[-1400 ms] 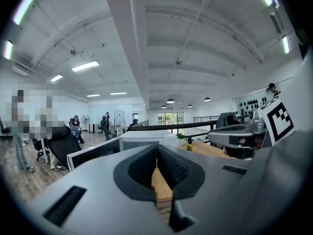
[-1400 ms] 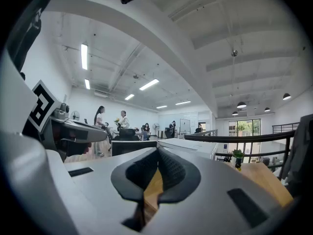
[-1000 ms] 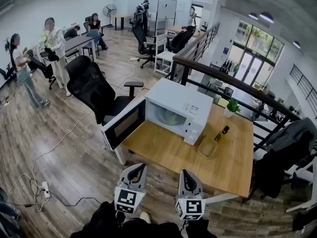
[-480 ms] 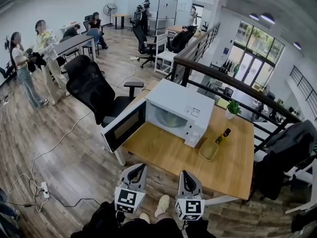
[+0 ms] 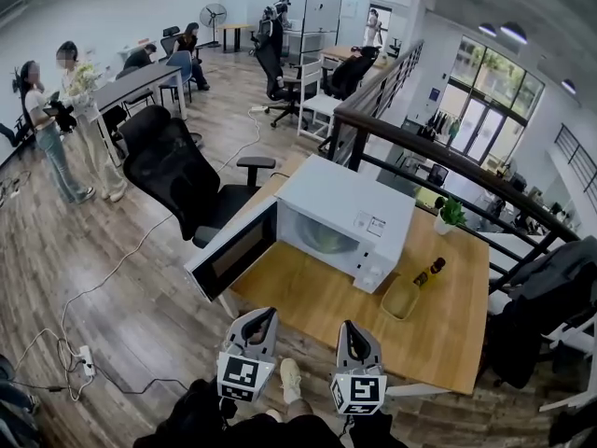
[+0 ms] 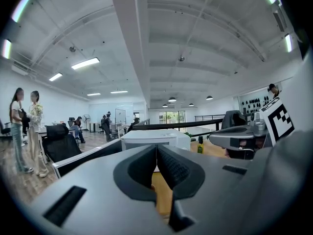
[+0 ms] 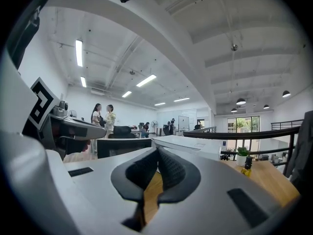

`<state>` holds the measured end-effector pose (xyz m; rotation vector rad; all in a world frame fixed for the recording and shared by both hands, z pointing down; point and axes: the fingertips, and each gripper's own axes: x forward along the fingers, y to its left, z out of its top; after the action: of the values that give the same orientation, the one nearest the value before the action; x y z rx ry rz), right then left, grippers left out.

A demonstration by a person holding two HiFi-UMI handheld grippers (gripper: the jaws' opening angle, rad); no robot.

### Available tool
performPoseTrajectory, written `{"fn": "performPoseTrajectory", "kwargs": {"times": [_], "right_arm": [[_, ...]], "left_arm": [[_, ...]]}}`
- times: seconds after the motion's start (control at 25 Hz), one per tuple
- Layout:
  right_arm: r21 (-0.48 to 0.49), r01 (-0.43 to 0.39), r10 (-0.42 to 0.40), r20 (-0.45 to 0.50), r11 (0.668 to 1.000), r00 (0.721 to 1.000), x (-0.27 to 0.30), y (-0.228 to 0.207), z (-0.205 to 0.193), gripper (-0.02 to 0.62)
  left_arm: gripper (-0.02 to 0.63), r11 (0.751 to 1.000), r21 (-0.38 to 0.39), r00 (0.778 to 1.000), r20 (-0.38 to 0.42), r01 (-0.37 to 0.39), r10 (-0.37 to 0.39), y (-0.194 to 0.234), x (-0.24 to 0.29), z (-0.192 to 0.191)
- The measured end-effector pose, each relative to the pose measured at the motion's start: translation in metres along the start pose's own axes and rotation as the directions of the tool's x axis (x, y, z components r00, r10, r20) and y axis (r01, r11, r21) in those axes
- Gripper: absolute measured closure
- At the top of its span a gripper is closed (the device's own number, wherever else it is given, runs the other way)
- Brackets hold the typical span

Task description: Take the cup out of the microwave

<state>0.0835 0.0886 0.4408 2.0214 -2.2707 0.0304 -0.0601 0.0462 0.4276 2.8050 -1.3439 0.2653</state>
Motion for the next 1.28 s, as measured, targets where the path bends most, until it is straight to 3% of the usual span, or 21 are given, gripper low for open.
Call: {"fn": "performPoseTrajectory", "kwargs": {"times": [0.6,1.28], "right_arm": [[0.049,-0.019,0.023,-0.079,0.999,0.997,0.141,-0.047,-0.037,0.58],[0.085,-0.043,0.059,-0.193,0.995,0.979,0.258,-0.077,-0.118,0.58]], "left_arm": [[0.581,1.0,-0.024,0.999,-0.054,-0.002,0.0,0.056,0.137,-0.018],[0.581,0.997,-0.073,0.988,-0.151,0.004,-0.015,0.091,0.257,-0.083]]}}
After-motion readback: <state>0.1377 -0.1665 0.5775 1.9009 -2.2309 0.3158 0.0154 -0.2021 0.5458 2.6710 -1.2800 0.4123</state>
